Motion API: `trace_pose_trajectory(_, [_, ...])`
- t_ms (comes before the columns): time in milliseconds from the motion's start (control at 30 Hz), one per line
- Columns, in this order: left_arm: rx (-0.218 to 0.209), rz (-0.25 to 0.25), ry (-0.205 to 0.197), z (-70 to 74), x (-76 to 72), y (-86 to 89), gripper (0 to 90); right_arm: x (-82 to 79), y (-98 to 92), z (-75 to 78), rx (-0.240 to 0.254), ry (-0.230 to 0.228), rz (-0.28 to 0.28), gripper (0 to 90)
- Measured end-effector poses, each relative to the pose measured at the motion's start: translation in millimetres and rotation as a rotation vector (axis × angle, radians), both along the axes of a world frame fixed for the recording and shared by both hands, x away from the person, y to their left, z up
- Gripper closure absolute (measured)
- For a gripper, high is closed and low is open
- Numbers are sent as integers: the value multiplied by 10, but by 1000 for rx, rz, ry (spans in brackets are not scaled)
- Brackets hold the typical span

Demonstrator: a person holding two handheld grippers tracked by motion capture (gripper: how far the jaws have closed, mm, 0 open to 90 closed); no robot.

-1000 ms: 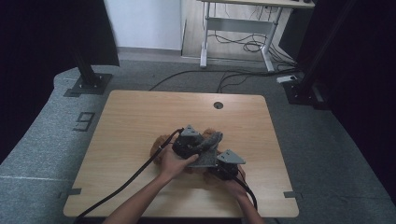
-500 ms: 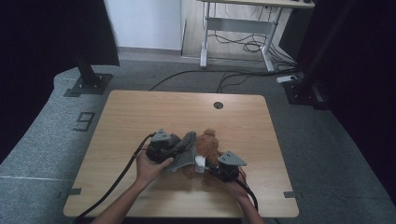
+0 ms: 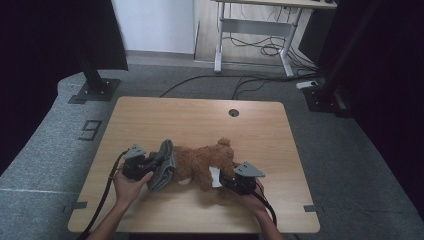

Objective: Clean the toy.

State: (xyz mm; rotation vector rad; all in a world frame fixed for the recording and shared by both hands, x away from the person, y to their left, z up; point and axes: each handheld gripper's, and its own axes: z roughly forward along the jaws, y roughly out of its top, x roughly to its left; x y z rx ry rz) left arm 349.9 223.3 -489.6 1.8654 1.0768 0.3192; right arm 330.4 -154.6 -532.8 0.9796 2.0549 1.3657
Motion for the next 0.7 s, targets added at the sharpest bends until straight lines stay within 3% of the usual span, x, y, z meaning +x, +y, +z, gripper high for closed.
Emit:
trace_pose_trajectory(67, [-29, 6, 13, 8, 14, 31, 775, 9, -7, -4, 10, 7, -2, 536])
trace_pose_trajectory(167, [-41, -11, -48, 160, -24, -84, 778, 24, -25, -3, 27, 22, 5, 536])
trace_pose_trajectory(267, [-58, -90, -112, 431, -40, -393, 778, 28, -35, -8, 36, 27, 5, 535])
trace_pose_trajectory(367, [-42, -163, -129, 595, 2, -756, 777, 20, -27, -8, 36, 24, 2, 534])
trace_pose_trajectory(433, [-26, -218, -118, 657, 70, -1015, 777, 16, -32, -12, 37, 23, 6, 532])
trace_pose_trajectory(533, [-7, -283, -64, 659, 206, -1398, 776, 16, -46, -12, 37, 30, 14, 530])
trace_pose_trajectory(567, [-8, -317, -30, 635, 262, -1524, 775, 18, -46, -14, 40, 30, 15, 530])
trace_pose_trajectory(633, [-10, -355, 13, 581, 313, -1662, 770, 24, -48, -16, 41, 26, 16, 530])
trace_pose_trajectory(700, [56, -369, 40, 449, 346, -1847, 769, 24, -50, -16, 40, 29, 19, 530])
